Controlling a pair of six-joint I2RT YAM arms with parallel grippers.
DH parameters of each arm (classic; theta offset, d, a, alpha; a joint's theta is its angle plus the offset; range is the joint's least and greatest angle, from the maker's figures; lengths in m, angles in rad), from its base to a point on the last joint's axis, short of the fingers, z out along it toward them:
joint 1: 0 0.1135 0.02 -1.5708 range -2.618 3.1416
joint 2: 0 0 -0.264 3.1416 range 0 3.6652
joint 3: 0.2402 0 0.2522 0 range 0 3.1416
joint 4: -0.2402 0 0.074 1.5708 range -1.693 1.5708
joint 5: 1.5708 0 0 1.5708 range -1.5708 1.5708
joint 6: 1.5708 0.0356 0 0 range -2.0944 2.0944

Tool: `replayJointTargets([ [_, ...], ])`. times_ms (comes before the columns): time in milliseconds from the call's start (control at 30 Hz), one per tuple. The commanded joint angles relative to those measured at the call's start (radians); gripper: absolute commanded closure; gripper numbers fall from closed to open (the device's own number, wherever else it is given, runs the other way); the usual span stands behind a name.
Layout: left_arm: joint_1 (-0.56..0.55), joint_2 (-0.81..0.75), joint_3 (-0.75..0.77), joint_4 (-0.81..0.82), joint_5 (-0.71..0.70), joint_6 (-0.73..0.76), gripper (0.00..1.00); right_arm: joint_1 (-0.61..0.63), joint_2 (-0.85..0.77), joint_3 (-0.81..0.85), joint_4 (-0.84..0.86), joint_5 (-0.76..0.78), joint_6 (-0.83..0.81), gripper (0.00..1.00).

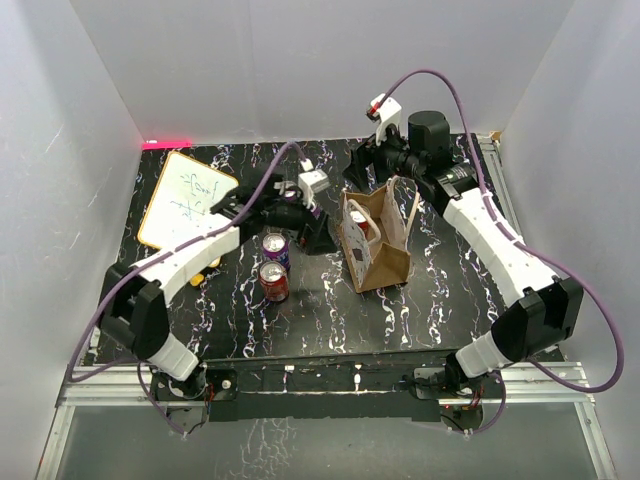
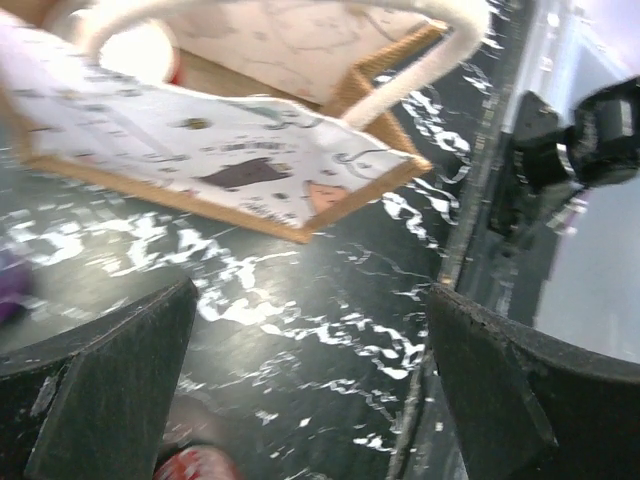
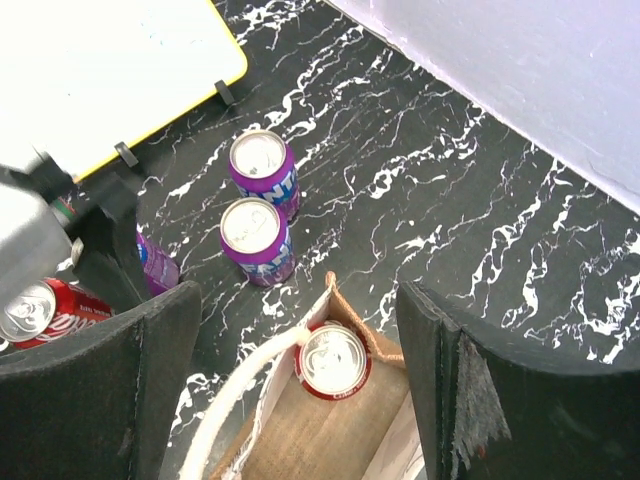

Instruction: Place the beverage into the canvas bag

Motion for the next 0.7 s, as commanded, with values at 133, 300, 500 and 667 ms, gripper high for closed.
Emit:
replayJointTargets([
  [133, 0.143, -0.177, 0.031, -0.159, -0.376, 0.161, 0.03, 0.026, 0.058, 0.097, 0.044, -0.051, 0.028, 0.2],
  [300, 0.175, -0.253, -0.015, -0.198, -0.445, 0.204, 0.03, 0.051, 0.075, 0.092, 0.038, -0.058, -0.004, 0.2],
  [500, 0.285, -0.312, -0.075, -0.183, -0.451, 0.147, 0.03, 0.129, 0.179, 0.147, -0.037, -0.018, -0.064, 0.19],
  [667, 0.349, -0.338, -0.102, -0.178, -0.431, 0.12, 0.03, 0.183, 0.241, 0.168, -0.05, 0.062, -0.082, 0.19],
])
